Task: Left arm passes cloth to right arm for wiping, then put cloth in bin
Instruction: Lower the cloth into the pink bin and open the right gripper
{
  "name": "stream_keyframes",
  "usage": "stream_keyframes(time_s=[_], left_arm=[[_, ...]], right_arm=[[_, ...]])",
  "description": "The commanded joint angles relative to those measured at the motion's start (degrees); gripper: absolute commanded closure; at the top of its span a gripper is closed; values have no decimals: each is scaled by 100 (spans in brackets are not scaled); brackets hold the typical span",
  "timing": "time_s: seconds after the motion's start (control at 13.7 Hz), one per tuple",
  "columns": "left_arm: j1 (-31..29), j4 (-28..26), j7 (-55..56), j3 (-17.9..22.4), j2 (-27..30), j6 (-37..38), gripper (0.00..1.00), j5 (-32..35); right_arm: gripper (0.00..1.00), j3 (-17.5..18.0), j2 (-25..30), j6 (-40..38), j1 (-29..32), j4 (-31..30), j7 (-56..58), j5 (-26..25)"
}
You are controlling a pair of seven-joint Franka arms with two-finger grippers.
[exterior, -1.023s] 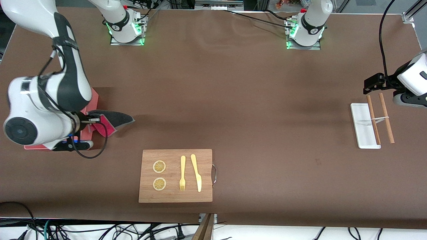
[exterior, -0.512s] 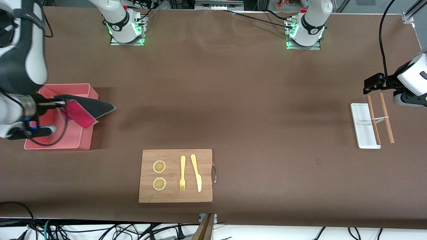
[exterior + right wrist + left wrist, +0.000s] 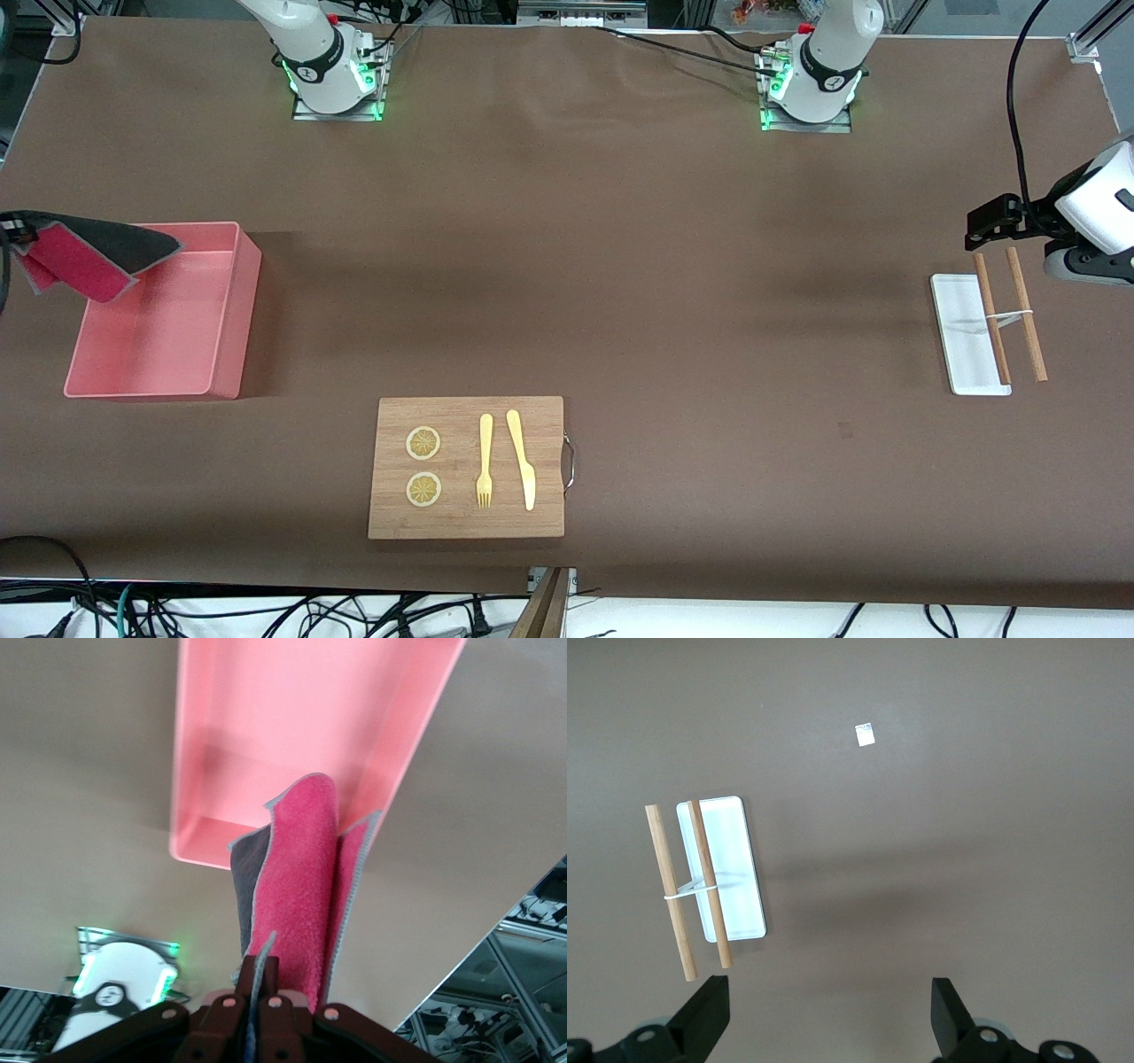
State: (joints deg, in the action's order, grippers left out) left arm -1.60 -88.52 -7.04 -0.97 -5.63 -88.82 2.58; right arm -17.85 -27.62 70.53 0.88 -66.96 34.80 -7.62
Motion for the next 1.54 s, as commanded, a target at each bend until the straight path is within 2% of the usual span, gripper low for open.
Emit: stream_keyframes(time_s=[0.0,0.15,0.58,0.95,1.17,1.46], left_arm=[[28,160,36,18,-43,128,0,-91],[28,160,36,18,-52,128,0,-91],[28,160,36,18,-52,111,0,-91],[28,160,36,18,-52,111,0,-91],[37,160,36,-8,-52,111,0,-91],[28,160,44,-17,-52,111,0,-91]], right_arm=[[100,-114,11,513,-9,-519,186,-38],[100,-114,-59,663,-9,-642,133,-20],[100,-114,-165,1384,9,-1494,-359,515],[100,-114,-174,1999,9,-2224,-473,709],[100,-79,-183,2613,9,-2637,-553,823],[100,-52,-455,3080,-43,-2752,-763,1148]])
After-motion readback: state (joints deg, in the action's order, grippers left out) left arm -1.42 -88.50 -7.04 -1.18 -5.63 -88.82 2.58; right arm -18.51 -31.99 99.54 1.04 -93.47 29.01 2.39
